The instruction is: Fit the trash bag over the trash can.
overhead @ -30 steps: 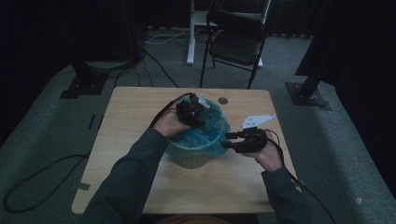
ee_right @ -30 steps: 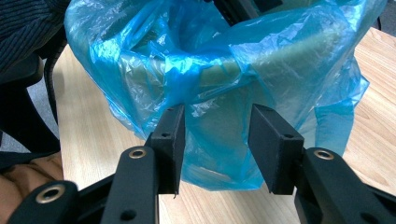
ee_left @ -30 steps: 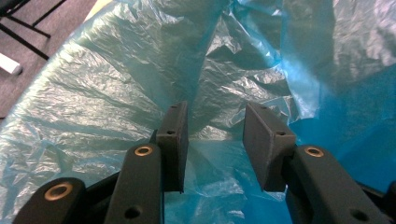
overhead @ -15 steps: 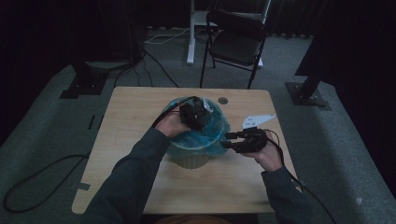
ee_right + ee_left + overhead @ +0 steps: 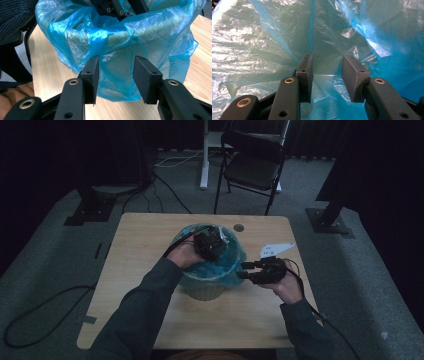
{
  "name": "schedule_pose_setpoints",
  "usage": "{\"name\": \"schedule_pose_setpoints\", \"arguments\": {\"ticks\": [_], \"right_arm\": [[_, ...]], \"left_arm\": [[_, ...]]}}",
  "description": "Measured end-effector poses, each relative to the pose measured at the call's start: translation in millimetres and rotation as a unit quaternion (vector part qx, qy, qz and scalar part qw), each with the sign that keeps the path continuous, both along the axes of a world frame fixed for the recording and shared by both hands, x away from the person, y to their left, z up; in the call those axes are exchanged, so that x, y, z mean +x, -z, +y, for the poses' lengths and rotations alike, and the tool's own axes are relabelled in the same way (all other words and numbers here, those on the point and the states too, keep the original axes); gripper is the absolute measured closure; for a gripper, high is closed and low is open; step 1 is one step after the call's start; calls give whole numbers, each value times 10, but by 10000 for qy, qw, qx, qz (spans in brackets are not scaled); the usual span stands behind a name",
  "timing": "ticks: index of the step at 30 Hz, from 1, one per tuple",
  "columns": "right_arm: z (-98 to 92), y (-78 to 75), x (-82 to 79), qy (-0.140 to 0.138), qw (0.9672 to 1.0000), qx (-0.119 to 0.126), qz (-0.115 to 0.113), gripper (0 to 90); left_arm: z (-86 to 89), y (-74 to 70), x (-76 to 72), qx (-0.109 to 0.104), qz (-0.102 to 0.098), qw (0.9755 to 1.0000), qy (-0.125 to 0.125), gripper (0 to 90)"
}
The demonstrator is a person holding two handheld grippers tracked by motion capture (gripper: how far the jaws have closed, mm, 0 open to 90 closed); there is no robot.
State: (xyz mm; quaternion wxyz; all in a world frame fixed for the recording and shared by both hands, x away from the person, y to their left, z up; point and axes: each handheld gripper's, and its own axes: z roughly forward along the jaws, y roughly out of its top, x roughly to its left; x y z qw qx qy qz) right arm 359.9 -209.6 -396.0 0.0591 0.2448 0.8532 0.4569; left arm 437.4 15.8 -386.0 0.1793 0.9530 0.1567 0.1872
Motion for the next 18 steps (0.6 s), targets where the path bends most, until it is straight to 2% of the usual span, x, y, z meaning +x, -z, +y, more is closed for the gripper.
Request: {"name": "schedule_pose_setpoints", "arguments": {"ticks": [18], "right_arm": [[-5,-7,-10,14,10000,4,2,559]], "left_arm": [[-47,69,-1,398,7,9992,42,609]]}}
